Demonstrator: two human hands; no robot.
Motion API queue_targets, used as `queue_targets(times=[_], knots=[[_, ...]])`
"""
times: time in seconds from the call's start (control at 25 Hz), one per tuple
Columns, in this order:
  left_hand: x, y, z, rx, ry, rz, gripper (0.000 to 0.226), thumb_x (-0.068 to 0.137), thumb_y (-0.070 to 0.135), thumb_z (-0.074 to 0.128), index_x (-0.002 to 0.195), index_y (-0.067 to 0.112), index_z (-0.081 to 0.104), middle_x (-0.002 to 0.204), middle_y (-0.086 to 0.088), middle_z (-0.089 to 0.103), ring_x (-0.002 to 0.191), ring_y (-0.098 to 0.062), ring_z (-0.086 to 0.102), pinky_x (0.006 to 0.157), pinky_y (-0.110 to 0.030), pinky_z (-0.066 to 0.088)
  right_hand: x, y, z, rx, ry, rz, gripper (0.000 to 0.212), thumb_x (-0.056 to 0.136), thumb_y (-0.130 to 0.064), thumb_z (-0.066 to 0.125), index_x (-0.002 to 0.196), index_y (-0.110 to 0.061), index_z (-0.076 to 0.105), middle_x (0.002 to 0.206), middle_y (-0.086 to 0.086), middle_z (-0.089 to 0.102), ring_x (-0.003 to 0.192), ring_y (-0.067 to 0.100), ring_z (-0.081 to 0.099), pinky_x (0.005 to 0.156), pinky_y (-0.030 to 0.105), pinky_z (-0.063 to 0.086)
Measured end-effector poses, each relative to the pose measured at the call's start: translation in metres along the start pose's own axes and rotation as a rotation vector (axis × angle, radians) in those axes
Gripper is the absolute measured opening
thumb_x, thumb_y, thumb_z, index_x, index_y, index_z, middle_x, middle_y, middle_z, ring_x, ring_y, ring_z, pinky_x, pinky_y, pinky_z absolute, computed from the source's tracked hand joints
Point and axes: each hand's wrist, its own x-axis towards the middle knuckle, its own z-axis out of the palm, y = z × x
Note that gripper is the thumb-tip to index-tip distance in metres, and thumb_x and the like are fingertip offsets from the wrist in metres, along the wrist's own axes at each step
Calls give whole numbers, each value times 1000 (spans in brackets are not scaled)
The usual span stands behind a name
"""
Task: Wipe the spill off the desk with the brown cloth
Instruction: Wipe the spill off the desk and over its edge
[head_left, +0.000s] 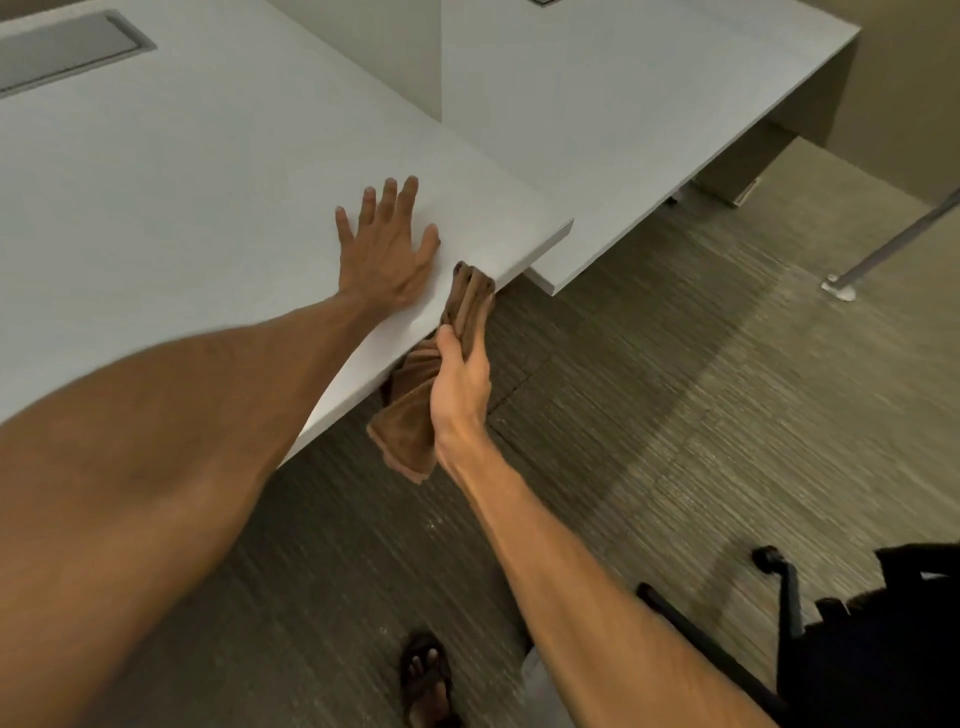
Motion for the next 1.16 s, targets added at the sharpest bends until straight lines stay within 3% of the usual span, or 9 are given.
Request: queue_targets(times=[0.24,0.36,0.52,0.64,0.72,0.96,1.16], knots=[[1,-3,1,-12,6,-11,63,99,49,17,154,22,2,163,-7,4,150,-28,0,119,-53,-4,-26,8,11,-98,-58,-33,58,99,-39,41,152,-39,16,156,0,34,140,22,37,118,46,27],[1,-4,1,-41,21,-5,63,99,46,19,154,21,4,163,-9,7,150,-29,3,119,-52,-4,2,-12,-2,-113,-12,-26,56,99,-37,43,151,-39,20,153,2,39,136,24,42,116,46,29],[0,-4,-2,-25,20,-2,62,100,45,21,154,19,7,163,-9,10,150,-30,5,118,-54,-3,40,-33,-14,108,84,31,51,96,-33,49,146,-34,37,142,4,53,126,24,52,113,45,37],[0,-3,0,-23,37,8,61,100,43,22,154,19,9,162,-10,12,150,-31,6,118,-55,-2,18,-24,-15,176,-12,103,46,97,-30,51,143,-31,44,128,7,61,114,24,59,105,44,46],[2,-4,1,-21,38,13,61,100,44,23,154,19,10,162,-11,14,149,-32,8,118,-56,-1,13,-26,-19,171,-67,108,45,97,-28,51,142,-29,45,130,9,61,116,25,59,105,45,45],[1,-4,1,-23,49,3,60,100,44,21,154,20,10,162,-11,14,150,-31,7,119,-55,-2,85,-68,-50,121,63,53,46,99,-27,50,144,-27,42,131,6,57,115,24,56,106,45,44],[0,-2,-1,-92,40,-1,60,100,41,24,154,18,8,162,-11,13,150,-30,6,119,-53,-2,61,-43,-31,59,76,13,50,98,-31,47,147,-32,37,138,5,55,124,23,53,111,45,39]])
